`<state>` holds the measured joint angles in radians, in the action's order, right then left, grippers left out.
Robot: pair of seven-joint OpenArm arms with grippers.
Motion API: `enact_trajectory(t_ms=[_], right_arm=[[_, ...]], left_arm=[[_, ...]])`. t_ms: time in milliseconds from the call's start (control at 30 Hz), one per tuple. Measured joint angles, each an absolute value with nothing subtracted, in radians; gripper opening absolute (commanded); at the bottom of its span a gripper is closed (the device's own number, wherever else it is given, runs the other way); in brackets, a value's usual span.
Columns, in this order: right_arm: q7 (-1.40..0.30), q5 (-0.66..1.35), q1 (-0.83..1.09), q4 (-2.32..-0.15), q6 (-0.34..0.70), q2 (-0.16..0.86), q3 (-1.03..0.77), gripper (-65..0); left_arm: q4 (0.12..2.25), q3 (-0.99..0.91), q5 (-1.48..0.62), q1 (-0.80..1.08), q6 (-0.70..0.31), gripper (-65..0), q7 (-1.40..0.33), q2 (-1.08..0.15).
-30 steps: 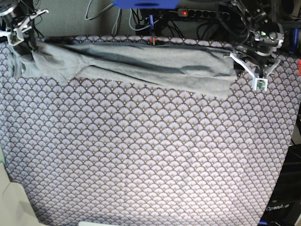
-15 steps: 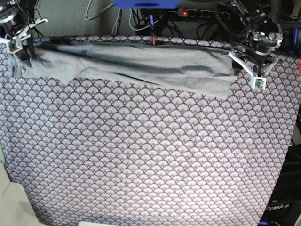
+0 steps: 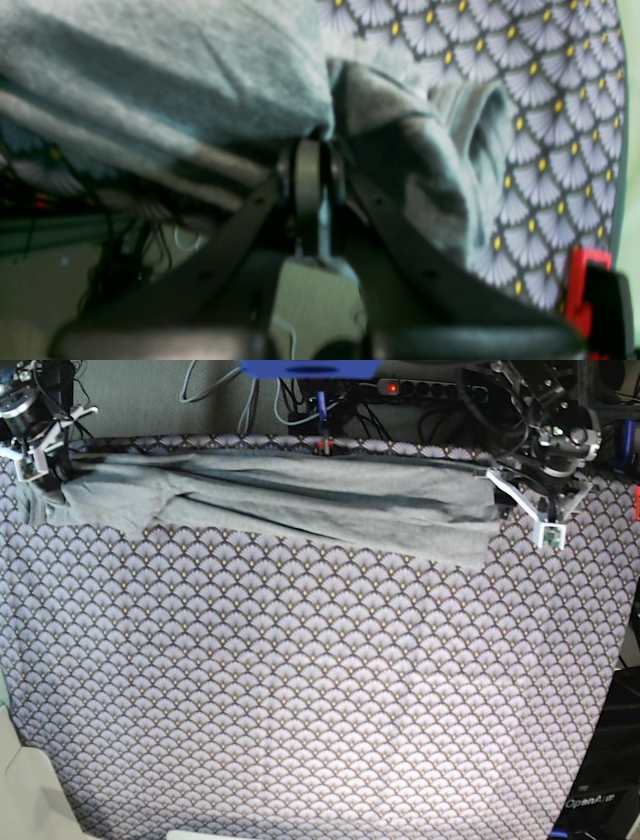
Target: Fold the T-shirt properly
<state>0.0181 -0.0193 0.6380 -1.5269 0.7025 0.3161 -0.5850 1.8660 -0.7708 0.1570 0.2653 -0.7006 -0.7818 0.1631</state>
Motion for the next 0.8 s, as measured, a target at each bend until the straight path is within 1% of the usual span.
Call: enact_trajectory(t_ms=[33, 233, 300, 800], right_arm=[[0.001, -0.019, 0.638, -1.527, 0.703, 0.317, -0.584, -65.0], [-0.069, -0.019, 0.592, -1.532, 0.706, 0.327, -0.584, -56.2], [-0.079, -0.019, 0.591, -1.532, 0.706, 0.331, -0.585, -54.4], [-0.083, -0.019, 0.594, -1.527, 0.706, 0.331, -0.587, -53.9]], left_arm=[[1.866, -0.771, 0.157, 0.265, -0.701, -31.8, -0.782, 0.163], [1.866, -0.771, 0.157, 0.265, -0.701, -31.8, -0.782, 0.163], [1.866, -0.771, 0.155, 0.265, -0.701, -31.8, -0.781, 0.163], [1.866, -0.771, 0.154, 0.265, -0.701, -31.8, -0.782, 0.163]])
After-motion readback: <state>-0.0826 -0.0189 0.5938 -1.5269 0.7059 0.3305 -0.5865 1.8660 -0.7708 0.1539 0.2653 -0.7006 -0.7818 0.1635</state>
